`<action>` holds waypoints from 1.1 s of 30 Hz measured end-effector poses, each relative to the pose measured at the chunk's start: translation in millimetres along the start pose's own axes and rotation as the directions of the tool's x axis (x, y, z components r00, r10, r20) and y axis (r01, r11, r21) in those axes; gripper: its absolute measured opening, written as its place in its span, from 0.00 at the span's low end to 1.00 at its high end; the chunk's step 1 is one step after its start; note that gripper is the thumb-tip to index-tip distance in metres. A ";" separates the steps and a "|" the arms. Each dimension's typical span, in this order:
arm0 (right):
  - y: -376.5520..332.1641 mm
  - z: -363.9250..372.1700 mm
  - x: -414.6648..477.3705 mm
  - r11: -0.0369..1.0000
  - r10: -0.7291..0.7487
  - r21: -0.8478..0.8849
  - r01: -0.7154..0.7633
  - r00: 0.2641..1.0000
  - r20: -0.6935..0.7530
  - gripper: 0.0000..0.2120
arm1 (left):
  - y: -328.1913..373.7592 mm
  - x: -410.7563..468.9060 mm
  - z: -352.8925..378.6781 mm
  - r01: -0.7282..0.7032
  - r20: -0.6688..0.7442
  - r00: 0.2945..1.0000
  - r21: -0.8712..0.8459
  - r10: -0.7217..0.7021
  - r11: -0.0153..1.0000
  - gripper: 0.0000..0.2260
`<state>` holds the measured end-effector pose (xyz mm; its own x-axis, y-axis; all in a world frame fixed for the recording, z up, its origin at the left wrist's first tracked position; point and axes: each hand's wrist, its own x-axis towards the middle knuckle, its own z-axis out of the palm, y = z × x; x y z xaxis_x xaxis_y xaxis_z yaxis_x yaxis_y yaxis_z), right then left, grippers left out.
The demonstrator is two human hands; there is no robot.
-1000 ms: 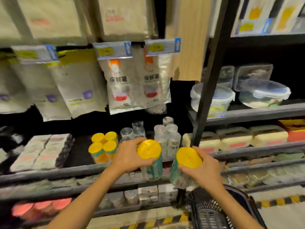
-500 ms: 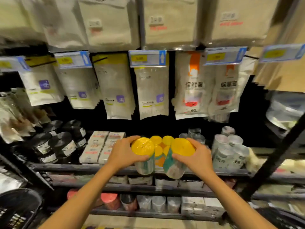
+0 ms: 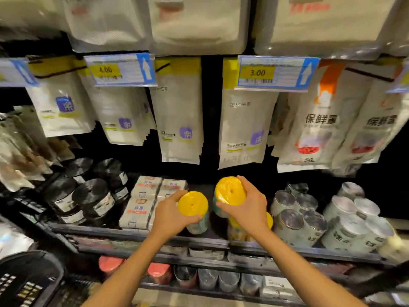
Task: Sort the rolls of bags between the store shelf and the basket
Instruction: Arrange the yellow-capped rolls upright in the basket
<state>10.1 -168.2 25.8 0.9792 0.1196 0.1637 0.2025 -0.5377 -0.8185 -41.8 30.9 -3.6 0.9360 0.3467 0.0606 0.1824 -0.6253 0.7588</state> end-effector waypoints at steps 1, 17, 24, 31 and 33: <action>2.8 8.5 7.0 1.000 -0.004 -0.001 0.004 1.000 0.011 0.42 | -3.5 5.2 5.6 0.036 -0.002 0.999 -0.018 -0.036 0.999 0.41; 51.0 96.6 92.7 0.987 0.122 -0.132 -0.092 0.963 0.241 0.45 | -54.8 46.9 67.4 0.177 0.200 0.962 0.055 -0.185 0.983 0.40; 65.2 124.8 104.8 0.962 0.180 -0.252 -0.107 0.941 0.287 0.44 | -63.7 55.7 76.4 0.158 0.289 0.942 0.063 -0.170 0.985 0.37; 69.0 147.7 112.6 0.943 0.279 -0.260 -0.208 0.919 0.278 0.43 | -75.8 79.2 75.5 0.163 0.357 0.915 0.106 -0.190 0.981 0.38; 69.9 152.2 112.4 0.937 0.302 -0.259 -0.235 0.917 0.260 0.43 | -76.8 79.0 76.5 0.168 0.355 0.915 0.093 -0.190 0.981 0.33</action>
<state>132.8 -65.3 -96.9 0.9567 0.1644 -0.2402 -0.0379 -0.7478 -0.6629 41.1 52.8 -106.6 0.9289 0.1883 -0.3190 0.3642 -0.6208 0.6942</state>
